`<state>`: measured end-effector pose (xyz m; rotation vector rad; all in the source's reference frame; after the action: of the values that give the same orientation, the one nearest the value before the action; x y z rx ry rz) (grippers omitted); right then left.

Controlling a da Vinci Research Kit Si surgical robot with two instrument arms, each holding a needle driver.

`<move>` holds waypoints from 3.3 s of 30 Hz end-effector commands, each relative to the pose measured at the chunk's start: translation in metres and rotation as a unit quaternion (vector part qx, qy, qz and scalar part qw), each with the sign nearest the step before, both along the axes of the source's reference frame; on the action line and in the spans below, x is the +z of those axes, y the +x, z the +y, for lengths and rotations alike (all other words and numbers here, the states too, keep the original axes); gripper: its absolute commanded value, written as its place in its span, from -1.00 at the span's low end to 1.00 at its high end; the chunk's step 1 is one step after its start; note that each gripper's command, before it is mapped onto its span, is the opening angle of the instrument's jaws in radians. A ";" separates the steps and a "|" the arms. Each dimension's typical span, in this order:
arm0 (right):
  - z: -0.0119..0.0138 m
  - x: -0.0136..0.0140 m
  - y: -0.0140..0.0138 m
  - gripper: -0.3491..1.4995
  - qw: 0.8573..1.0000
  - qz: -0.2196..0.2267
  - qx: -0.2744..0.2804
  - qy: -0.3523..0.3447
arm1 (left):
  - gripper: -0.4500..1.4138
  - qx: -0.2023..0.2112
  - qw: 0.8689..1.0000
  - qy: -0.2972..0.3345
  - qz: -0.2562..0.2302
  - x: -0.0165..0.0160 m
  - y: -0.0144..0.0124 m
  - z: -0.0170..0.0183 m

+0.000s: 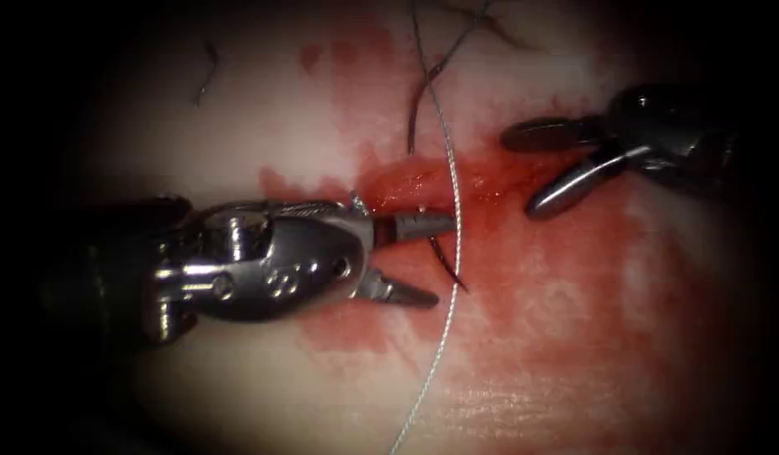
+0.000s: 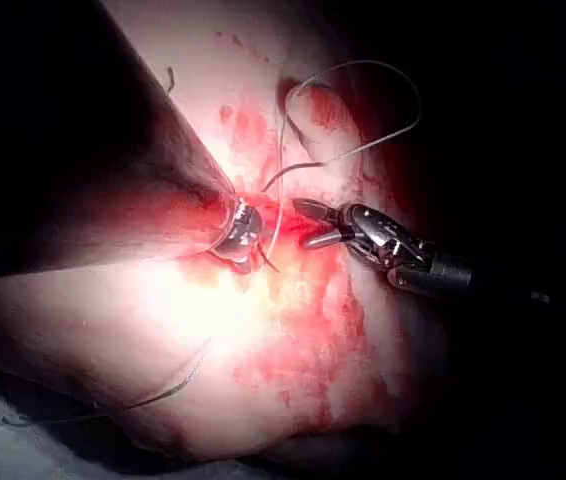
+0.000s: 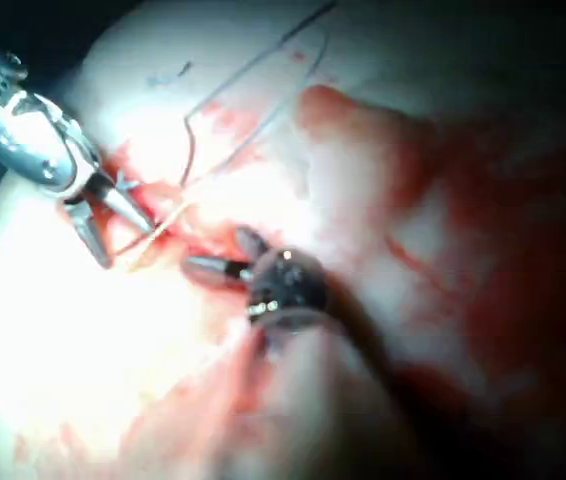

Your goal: Wound Closure

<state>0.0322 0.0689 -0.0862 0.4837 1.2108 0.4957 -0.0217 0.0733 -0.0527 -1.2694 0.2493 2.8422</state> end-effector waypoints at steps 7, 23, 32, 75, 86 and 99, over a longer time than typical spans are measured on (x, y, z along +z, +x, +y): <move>-0.0002 0.0007 0.0009 0.87 1.000 0.005 -0.001 -0.001 | -0.17 0.005 1.000 -0.002 -0.002 0.0002 -0.0014 -0.0001; -0.0003 0.0006 0.0008 0.85 1.000 0.010 0.003 -0.002 | -0.89 -0.118 0.992 0.054 0.000 0.0021 -0.0019 -0.0012; -0.0009 0.0004 0.0007 0.83 1.000 0.017 0.009 0.000 | -0.89 -0.174 0.973 0.143 -0.041 0.0008 -0.0023 -0.0015; -0.0028 0.0007 -0.0011 0.82 0.999 0.022 0.011 0.031 | -0.89 -0.108 0.853 0.442 -0.256 -0.0135 -0.0055 -0.0065; -0.0038 -0.0018 -0.0033 0.78 0.995 0.025 0.038 0.092 | -0.89 -0.018 0.959 0.196 -0.206 -0.0154 -0.0018 -0.0030; -0.0029 -0.0075 -0.0039 0.74 0.991 0.043 0.061 0.108 | -0.89 0.000 0.981 0.104 -0.162 -0.0157 -0.0003 0.0005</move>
<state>0.0274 0.0660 -0.0943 0.6172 1.2790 0.7227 -0.0213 0.0734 -0.0685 -1.6412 -0.0533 2.5251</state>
